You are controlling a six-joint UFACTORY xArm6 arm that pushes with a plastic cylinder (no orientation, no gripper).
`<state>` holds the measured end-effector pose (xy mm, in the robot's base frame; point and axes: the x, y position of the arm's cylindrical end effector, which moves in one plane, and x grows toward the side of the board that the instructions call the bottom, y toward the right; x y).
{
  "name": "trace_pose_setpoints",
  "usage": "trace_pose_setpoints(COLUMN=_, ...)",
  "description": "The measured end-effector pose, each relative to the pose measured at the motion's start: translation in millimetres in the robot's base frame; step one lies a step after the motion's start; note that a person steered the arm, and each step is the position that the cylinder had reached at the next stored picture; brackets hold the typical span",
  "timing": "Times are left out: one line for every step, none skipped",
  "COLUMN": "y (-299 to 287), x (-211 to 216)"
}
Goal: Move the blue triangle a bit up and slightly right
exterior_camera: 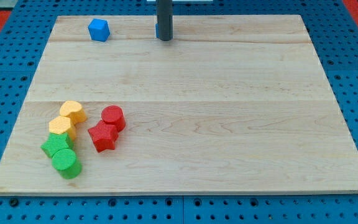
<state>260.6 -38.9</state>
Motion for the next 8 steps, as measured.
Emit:
trace_pose_setpoints(y=-22, x=0)
trace_pose_setpoints(y=-50, x=0)
trace_pose_setpoints(y=-59, x=-4)
trace_pose_setpoints(y=-34, x=-6)
trace_pose_setpoints(y=-16, x=-8)
trace_pose_setpoints(y=-15, x=-10)
trace_pose_setpoints(y=-37, x=-16)
trace_pose_setpoints(y=-40, x=-21)
